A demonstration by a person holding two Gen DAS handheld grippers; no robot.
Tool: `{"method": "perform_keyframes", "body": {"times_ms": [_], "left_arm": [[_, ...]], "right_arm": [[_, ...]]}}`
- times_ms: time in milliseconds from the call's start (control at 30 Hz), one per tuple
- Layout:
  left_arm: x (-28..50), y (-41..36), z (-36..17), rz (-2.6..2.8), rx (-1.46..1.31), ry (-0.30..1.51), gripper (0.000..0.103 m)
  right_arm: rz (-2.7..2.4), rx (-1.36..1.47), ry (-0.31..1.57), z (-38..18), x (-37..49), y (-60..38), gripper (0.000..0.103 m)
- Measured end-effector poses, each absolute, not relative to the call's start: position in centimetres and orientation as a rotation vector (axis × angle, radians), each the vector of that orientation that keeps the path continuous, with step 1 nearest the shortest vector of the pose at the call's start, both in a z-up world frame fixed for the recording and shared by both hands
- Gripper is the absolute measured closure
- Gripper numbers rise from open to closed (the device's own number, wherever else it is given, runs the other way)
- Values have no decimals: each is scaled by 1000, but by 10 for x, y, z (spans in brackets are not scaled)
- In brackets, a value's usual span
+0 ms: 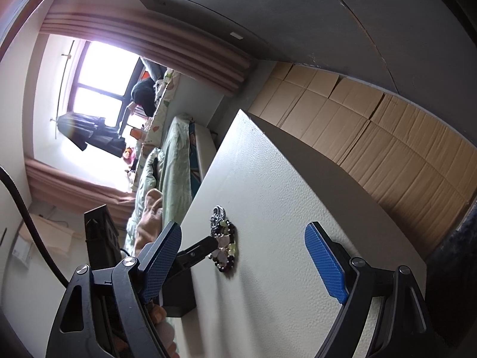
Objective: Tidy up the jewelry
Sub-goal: 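Move the left tool to the butterfly crystal pendant and grasp it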
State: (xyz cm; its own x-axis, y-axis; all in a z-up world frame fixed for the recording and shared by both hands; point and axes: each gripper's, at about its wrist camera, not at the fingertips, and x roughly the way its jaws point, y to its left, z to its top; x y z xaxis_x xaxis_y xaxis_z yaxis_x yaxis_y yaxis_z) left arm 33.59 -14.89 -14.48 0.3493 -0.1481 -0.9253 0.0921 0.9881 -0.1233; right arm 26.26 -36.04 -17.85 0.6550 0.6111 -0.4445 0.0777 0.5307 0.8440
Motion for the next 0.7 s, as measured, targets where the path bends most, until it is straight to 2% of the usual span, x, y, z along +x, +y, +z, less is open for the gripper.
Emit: {"method": "perform_keyframes", "body": {"times_ms": [133,167,367,700], "left_arm": [[334,-153,-150,-154,-5,1200,59],[334,-153,-150,-163,-5,1199,64],[331,-141,-145,-174,-36,1219,74],[329,-115,-128,-162,-88,1205,77]], "right_arm": [[362,976,826,-180,263,-361,17],[359,979,828,-180,263,-361,17],[349,972,835,-181,265,-361,17],[340,952,841,-181,267,-359,17]]}}
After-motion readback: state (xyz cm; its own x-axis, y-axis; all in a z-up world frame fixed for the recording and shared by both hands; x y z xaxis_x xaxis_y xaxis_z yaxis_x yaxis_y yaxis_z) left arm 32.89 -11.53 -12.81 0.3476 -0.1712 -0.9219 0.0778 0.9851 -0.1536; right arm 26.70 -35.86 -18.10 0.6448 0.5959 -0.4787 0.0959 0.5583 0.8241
